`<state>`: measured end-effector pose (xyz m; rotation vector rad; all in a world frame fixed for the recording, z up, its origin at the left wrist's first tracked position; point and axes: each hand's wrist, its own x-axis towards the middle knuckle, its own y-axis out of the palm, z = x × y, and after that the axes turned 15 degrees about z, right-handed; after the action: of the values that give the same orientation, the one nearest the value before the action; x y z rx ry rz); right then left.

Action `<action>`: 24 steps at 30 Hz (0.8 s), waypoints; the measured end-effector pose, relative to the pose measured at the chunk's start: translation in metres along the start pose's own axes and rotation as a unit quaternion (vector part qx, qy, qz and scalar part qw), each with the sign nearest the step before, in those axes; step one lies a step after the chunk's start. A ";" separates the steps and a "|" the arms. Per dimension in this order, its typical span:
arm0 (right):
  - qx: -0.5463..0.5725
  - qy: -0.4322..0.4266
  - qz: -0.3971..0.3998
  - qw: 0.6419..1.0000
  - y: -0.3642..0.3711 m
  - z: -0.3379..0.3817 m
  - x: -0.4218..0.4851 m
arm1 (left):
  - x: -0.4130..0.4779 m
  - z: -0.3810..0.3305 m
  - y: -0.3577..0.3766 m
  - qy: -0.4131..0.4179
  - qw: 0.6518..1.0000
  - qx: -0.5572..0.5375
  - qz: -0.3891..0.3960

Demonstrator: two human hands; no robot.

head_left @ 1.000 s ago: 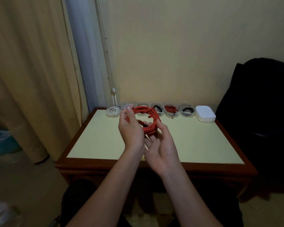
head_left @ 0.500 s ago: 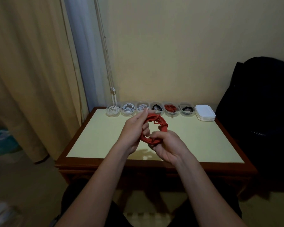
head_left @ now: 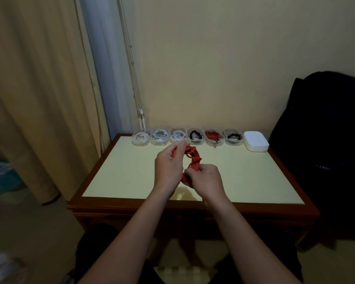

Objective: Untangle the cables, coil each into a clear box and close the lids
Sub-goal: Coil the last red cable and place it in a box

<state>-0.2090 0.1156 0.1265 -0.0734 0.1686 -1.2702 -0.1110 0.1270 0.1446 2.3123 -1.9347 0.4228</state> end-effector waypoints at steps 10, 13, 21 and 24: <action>-0.328 0.012 0.000 0.944 0.009 0.005 0.008 | 0.012 -0.001 -0.010 -0.054 0.990 -0.124 -0.033; -0.399 -0.021 0.024 0.916 0.001 0.001 0.000 | 0.020 -0.005 -0.020 -0.150 0.945 -0.282 -0.067; -0.289 -0.062 0.105 0.949 -0.060 -0.011 -0.024 | 0.047 0.004 -0.040 -0.238 0.845 -0.465 -0.117; -0.232 -0.065 0.083 0.967 -0.070 -0.018 -0.022 | 0.047 0.003 -0.025 -0.240 0.813 -0.523 -0.088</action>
<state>-0.2843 0.1169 0.1211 -0.5342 0.3503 -1.0335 -0.0785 0.0863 0.1567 1.8098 -1.4186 -1.0781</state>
